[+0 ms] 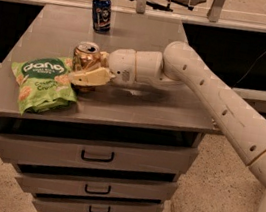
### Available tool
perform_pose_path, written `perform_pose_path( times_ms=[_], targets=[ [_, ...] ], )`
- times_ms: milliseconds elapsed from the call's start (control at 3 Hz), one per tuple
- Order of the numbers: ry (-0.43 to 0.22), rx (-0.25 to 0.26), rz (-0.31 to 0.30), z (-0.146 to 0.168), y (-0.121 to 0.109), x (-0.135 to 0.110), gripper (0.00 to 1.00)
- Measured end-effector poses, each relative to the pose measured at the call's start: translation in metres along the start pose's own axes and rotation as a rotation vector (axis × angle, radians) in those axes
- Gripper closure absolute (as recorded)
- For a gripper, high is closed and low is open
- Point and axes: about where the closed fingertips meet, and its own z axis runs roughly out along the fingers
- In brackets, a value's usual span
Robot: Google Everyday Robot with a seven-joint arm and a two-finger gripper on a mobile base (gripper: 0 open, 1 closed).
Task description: Move orange can near green rice chip bag
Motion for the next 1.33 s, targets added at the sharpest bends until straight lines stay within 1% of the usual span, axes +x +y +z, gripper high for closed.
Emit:
perform_pose_path(
  times_ms=[333,667,1000,1333],
  targets=[
    [0.005,-0.011,-0.009,0.002,-0.001,0.005,0.27],
    [0.012,-0.011,-0.011,-0.001,-0.003,0.006,0.05],
    [0.034,0.008,-0.029,-0.019,-0.01,0.0,0.0],
    [0.081,0.072,-0.069,-0.057,-0.025,-0.01,0.0]
  ],
)
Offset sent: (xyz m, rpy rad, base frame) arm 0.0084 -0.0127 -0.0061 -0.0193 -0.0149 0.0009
